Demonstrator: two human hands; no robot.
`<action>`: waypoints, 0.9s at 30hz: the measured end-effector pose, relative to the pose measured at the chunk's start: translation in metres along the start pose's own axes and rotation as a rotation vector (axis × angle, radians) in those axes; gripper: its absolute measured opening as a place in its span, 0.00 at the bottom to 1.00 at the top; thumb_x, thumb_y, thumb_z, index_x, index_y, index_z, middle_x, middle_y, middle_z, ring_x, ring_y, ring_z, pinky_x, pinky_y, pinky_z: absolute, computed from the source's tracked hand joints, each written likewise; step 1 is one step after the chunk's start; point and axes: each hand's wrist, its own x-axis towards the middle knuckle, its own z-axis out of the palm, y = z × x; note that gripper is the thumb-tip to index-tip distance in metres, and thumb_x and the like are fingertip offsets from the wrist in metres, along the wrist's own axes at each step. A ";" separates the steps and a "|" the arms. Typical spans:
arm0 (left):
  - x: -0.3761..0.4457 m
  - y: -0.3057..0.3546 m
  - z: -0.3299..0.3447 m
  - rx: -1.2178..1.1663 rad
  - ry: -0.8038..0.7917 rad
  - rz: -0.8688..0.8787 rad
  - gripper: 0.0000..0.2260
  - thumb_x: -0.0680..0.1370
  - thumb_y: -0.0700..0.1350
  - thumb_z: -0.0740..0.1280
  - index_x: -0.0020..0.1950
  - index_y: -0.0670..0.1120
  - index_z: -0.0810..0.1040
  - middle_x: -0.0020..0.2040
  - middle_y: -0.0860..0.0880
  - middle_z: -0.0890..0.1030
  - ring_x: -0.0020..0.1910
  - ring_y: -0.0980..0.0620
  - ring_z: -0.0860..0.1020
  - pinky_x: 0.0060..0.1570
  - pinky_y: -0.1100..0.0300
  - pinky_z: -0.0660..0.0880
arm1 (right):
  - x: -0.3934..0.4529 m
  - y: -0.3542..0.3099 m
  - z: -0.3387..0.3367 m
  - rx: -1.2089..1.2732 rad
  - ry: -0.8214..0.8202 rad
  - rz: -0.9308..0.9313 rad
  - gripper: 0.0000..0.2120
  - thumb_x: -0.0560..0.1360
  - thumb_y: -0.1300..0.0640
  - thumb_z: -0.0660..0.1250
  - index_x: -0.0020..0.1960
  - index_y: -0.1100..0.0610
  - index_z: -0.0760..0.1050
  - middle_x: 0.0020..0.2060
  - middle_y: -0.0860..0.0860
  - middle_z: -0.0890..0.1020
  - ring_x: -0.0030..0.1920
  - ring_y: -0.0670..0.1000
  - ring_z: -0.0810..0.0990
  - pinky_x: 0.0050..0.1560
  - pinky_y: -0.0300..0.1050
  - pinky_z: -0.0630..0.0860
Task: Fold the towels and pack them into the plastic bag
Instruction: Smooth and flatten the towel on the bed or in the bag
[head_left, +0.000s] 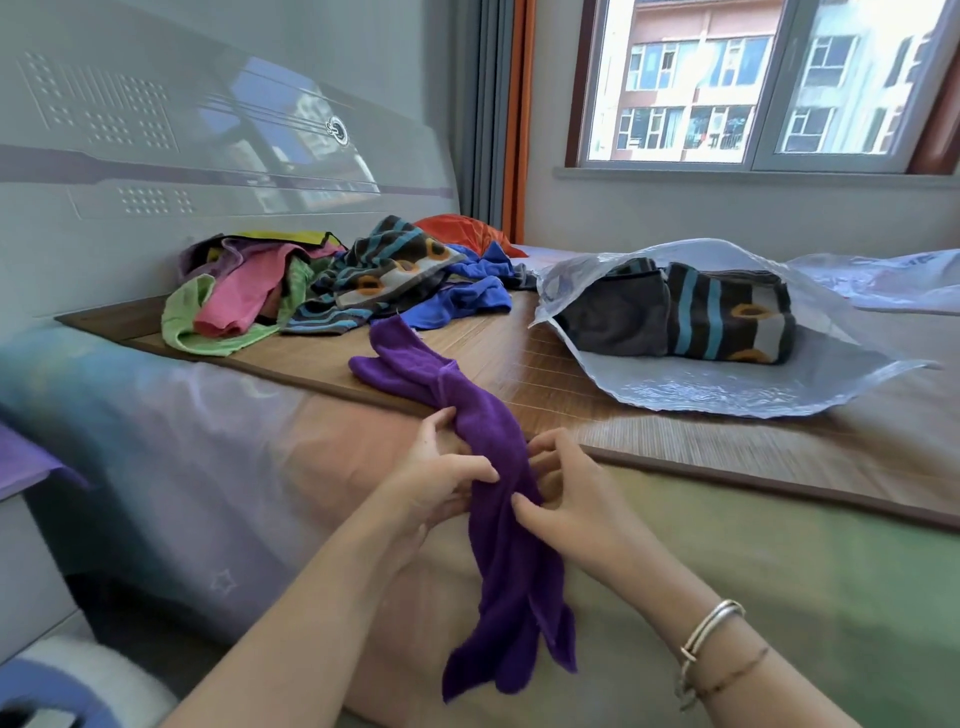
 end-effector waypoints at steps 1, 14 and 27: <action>0.002 -0.001 -0.003 -0.027 0.009 -0.013 0.30 0.73 0.35 0.70 0.71 0.50 0.63 0.49 0.46 0.82 0.36 0.52 0.80 0.37 0.58 0.78 | 0.002 -0.001 0.002 0.003 0.002 0.025 0.15 0.70 0.58 0.72 0.52 0.50 0.69 0.43 0.44 0.79 0.37 0.38 0.78 0.42 0.38 0.77; 0.001 0.004 -0.019 -0.163 0.137 0.094 0.04 0.77 0.44 0.69 0.47 0.46 0.74 0.45 0.44 0.81 0.40 0.51 0.81 0.46 0.56 0.81 | 0.007 -0.010 0.001 0.428 -0.086 0.176 0.05 0.75 0.66 0.68 0.50 0.64 0.74 0.42 0.58 0.80 0.40 0.48 0.78 0.40 0.35 0.75; -0.003 0.008 -0.005 -0.178 0.070 -0.050 0.12 0.73 0.28 0.67 0.55 0.38 0.76 0.47 0.40 0.82 0.37 0.49 0.81 0.32 0.59 0.79 | -0.005 0.001 -0.040 0.719 0.311 0.354 0.05 0.78 0.67 0.61 0.49 0.58 0.72 0.36 0.54 0.81 0.33 0.50 0.78 0.35 0.46 0.72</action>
